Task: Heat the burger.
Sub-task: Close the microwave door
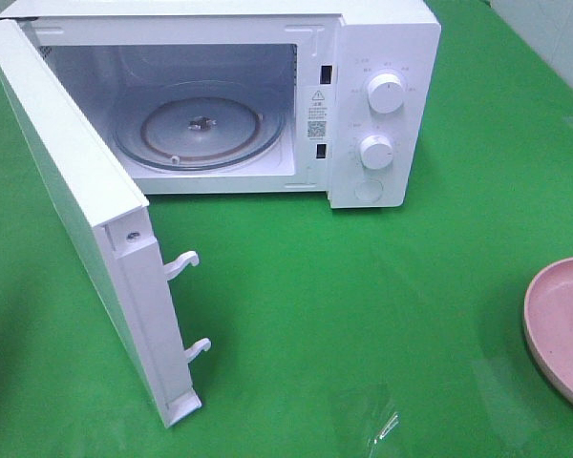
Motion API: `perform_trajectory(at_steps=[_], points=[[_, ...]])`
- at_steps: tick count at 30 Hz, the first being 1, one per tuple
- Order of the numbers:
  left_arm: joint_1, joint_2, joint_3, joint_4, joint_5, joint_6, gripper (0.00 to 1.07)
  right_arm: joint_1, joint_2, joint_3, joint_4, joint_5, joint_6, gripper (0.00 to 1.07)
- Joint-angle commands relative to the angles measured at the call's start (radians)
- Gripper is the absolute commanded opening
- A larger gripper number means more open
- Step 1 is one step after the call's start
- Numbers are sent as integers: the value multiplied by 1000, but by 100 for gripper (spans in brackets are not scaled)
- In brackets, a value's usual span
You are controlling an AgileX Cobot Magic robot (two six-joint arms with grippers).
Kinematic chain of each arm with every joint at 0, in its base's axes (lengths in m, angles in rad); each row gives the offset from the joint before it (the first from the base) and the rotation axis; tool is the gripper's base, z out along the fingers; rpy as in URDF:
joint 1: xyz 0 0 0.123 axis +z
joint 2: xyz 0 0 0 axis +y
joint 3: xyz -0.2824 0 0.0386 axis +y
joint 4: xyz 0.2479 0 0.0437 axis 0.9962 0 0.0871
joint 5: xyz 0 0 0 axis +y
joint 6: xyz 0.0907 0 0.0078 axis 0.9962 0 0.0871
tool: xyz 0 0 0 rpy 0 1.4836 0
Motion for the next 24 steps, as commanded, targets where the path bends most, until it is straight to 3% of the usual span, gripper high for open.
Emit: perform_trajectory(at_steps=[1, 2, 7, 11, 17, 24], points=[[1, 53, 37, -1, -169, -3, 0, 0, -24, 1, 4, 0, -6, 76], [1, 104, 53, -1, -240, -3, 0, 0, -24, 1, 4, 0, -6, 76], [1, 194, 55, -1, -260, 6, 0, 0, -24, 1, 4, 0, -6, 76], [1, 353, 55, -21, -327, 85, 0, 0, -24, 1, 4, 0, -6, 76], [1, 508, 55, -20, -488, 84, 0, 0, -24, 1, 4, 0, -6, 76], [1, 646, 48, -12, -556, 81, 0, 0, -24, 1, 4, 0, -6, 76]])
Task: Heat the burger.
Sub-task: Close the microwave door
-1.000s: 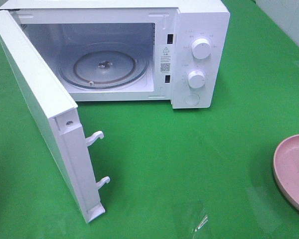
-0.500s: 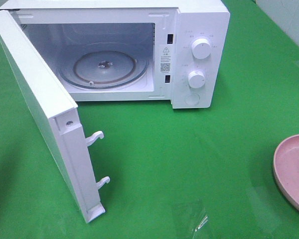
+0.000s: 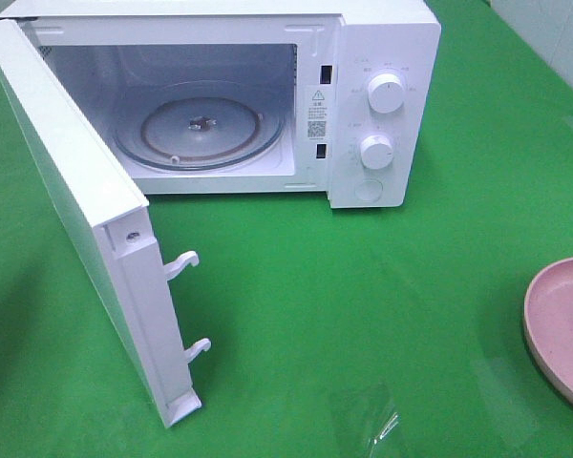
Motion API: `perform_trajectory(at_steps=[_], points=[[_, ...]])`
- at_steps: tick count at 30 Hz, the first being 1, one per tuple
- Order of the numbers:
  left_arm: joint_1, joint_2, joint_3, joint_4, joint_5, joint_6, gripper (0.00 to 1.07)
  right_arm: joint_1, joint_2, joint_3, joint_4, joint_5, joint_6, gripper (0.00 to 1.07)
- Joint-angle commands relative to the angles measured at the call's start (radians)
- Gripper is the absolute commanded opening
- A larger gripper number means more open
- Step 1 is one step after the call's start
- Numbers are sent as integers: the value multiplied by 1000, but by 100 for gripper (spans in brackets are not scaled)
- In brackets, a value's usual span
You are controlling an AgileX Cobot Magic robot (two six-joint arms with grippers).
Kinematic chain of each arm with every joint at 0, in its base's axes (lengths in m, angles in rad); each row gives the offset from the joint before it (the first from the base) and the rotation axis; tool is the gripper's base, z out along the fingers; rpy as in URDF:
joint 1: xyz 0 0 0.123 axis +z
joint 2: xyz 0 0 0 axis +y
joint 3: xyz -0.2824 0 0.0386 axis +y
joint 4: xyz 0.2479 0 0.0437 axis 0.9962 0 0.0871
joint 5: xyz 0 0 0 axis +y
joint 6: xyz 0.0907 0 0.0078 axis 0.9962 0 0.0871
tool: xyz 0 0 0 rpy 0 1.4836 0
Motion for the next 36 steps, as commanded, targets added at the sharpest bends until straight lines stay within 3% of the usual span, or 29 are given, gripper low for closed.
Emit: perform_trajectory(at_steps=[1, 5, 6, 14, 22, 33, 36], points=[[1, 34, -4, -3, -38, 1, 0, 0, -24, 1, 4, 0, -6, 76], [1, 81, -5, 77, -80, -3, 0, 0, -24, 1, 4, 0, -6, 76], [1, 102, -17, 132, -82, -31, 0, 0, -24, 1, 4, 0, -6, 76], [1, 177, -89, 312, -84, -136, 0, 0, -24, 1, 4, 0, -6, 76], [-71, 255, -107, 309, -112, -134, 0, 0, -24, 1, 4, 0, -6, 76], [-170, 339, -125, 242, -146, -131, 0, 0, -24, 1, 4, 0, -6, 76], [-228, 370, -171, 200, -144, -131, 0, 0, -24, 1, 4, 0, -6, 76]])
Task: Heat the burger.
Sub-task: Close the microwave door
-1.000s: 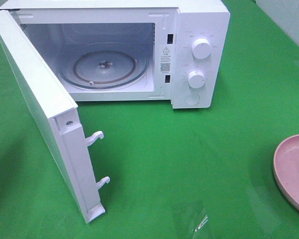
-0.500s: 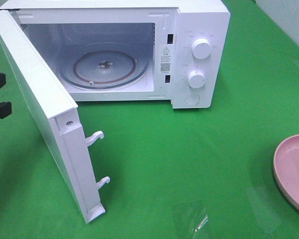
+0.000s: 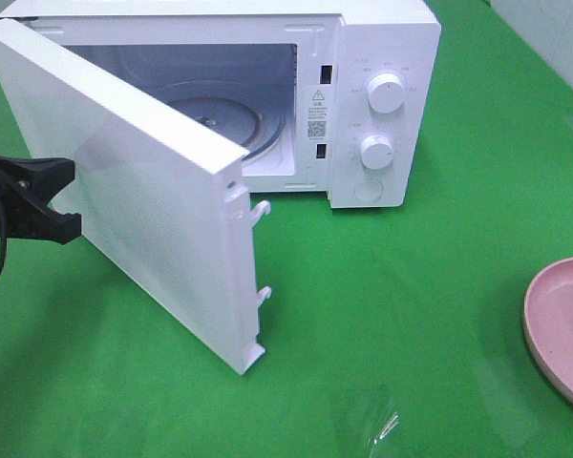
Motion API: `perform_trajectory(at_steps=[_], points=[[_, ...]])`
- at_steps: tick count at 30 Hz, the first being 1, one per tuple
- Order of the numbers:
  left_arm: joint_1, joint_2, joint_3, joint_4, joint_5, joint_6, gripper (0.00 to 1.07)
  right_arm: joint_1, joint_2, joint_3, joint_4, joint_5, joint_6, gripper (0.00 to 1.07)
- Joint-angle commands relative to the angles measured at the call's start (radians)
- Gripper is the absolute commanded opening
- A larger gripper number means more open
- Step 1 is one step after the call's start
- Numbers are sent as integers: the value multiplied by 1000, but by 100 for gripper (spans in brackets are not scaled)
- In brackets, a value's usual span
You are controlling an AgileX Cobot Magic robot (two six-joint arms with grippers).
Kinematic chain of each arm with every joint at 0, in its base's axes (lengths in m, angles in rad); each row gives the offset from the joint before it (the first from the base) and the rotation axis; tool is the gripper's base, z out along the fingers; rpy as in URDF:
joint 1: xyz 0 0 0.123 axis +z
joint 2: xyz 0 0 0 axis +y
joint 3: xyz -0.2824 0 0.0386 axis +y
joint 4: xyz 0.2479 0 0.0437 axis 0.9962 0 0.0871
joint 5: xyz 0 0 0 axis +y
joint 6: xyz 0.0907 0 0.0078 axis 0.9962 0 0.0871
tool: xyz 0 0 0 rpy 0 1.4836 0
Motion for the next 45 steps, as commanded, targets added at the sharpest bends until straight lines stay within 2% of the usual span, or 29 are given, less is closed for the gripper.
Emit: perform_trajectory(at_steps=[1, 9, 14, 16, 29, 31, 45], points=[[-30, 8, -31, -27, -20, -2, 0, 0, -24, 1, 4, 0, -6, 76], [-134, 67, -145, -94, 28, -2, 0, 0, -24, 1, 4, 0, -6, 76], [-156, 85, -182, -112, 33, -2, 0, 0, -24, 1, 4, 0, -6, 76], [-179, 109, -236, -113, 72, -2, 0, 0, -24, 1, 4, 0, -6, 76], [-251, 182, -373, -152, 137, -2, 0, -1, -24, 1, 4, 0, -6, 76], [-278, 206, -421, -159, 153, -2, 0, -1, -24, 1, 4, 0, -6, 76], [-295, 252, -509, -205, 184, -7, 0, -1, -24, 1, 4, 0, -6, 76]])
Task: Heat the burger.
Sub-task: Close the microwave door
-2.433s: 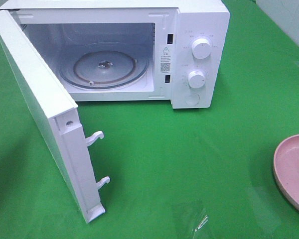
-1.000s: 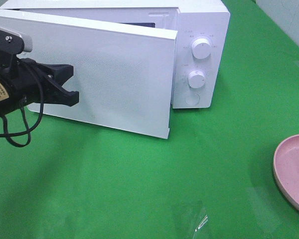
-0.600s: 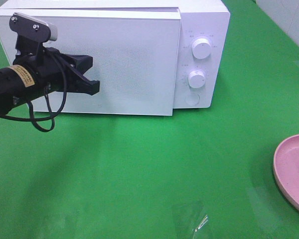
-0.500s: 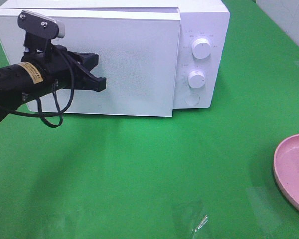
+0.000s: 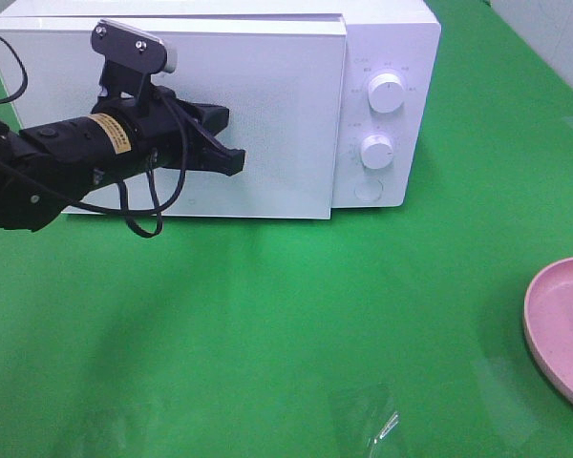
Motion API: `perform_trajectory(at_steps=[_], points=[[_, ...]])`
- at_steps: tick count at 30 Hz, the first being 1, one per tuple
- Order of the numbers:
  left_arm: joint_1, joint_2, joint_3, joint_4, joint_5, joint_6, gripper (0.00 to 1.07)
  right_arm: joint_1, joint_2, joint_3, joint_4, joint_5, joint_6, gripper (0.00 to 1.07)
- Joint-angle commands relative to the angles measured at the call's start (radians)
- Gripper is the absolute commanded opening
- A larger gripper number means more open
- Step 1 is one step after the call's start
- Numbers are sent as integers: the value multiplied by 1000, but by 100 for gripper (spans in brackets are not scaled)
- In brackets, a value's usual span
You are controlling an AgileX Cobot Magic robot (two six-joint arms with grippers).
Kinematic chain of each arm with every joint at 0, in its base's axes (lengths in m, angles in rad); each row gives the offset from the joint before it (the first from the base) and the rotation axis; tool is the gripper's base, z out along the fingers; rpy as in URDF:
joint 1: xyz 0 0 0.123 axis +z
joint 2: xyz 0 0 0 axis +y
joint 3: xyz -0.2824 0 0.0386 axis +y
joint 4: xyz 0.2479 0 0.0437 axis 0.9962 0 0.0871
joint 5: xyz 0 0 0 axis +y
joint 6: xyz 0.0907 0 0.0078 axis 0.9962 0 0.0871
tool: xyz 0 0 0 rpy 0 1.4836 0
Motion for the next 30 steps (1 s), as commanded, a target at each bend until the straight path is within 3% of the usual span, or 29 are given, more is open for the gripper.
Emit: perform_trajectory(at_steps=[1, 17, 25, 30], points=[[0, 7, -48, -58, -2, -6, 0, -1, -24, 1, 4, 0, -6, 76], [-45, 82, -172, -80, 49, -3, 0, -1, -24, 1, 4, 0, -6, 76], [-64, 133, -287, -80, 114, -6, 0, -1, -24, 1, 4, 0, -6, 76], [-90, 137, -301, -80, 118, -6, 0, -1, -24, 1, 4, 0, -6, 76]])
